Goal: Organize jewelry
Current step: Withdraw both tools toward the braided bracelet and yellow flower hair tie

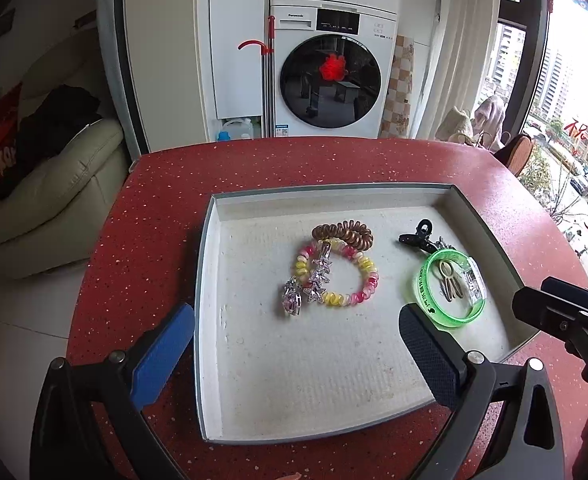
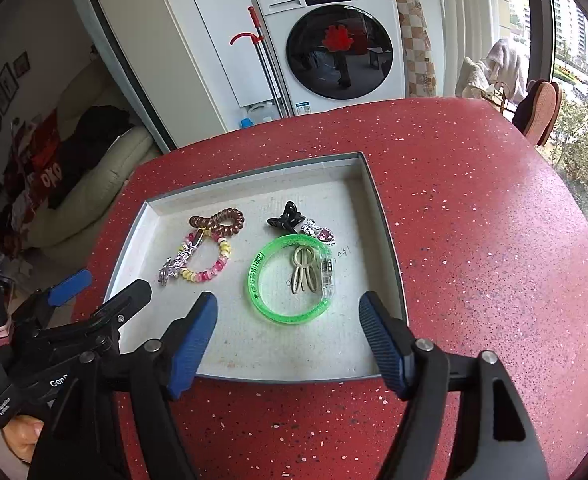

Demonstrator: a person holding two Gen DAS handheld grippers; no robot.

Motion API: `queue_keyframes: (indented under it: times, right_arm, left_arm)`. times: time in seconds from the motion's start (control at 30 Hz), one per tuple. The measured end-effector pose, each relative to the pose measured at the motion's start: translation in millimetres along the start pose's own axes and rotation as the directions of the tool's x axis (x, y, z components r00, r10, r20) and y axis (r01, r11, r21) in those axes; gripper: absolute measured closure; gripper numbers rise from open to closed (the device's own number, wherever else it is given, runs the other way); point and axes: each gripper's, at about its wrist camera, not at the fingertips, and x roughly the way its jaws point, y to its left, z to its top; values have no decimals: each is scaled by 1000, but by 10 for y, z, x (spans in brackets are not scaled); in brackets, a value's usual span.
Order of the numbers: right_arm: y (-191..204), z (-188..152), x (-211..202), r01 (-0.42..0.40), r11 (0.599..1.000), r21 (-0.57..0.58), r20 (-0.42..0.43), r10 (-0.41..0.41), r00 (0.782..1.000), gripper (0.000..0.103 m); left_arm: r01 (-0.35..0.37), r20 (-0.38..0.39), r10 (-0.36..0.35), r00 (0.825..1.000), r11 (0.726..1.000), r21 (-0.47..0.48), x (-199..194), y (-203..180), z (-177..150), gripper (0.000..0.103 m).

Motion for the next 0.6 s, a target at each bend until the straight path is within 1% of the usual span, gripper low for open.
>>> queue_keyframes:
  times: [0.07, 0.13, 0.17, 0.23, 0.27, 0.37, 0.53, 0.6]
  right_arm:
    - [18, -22, -62, -11, 1000, 0, 20, 11, 1000, 20]
    - [26, -40, -121, -23, 1000, 4, 39, 23, 999, 12]
    - [30, -50, -146, -30, 1000, 6, 48, 30, 998, 10]
    - [42, -67, -181, -32, 999, 6, 59, 32, 998, 8]
    - [51, -69, -187, -26, 1000, 5, 60, 26, 998, 0]
    - [65, -130, -224, -23, 1000, 0, 75, 23, 997, 0]
    - [94, -192, -283, -39, 999, -8, 97, 39, 995, 0]
    - [101, -193, -306, -52, 999, 0, 105, 52, 993, 0]
  left_arm:
    - [-2, 4, 2, 1000, 1000, 0, -62, 17, -23, 0]
    - [3, 0, -3, 1000, 1000, -2, -111, 35, -44, 0]
    - [12, -6, -12, 1000, 1000, -2, -127, 43, -56, 0]
    - [18, -19, -18, 1000, 1000, 1, -142, 47, -86, 0]
    - [14, -23, -14, 1000, 1000, 6, -147, 48, -102, 0]
    - [18, -30, -18, 999, 1000, 3, -170, 60, -144, 0]
    - [-17, -14, 17, 1000, 1000, 2, -259, 67, -215, 0]
    - [-9, -16, 9, 1000, 1000, 4, -281, 75, -246, 0]
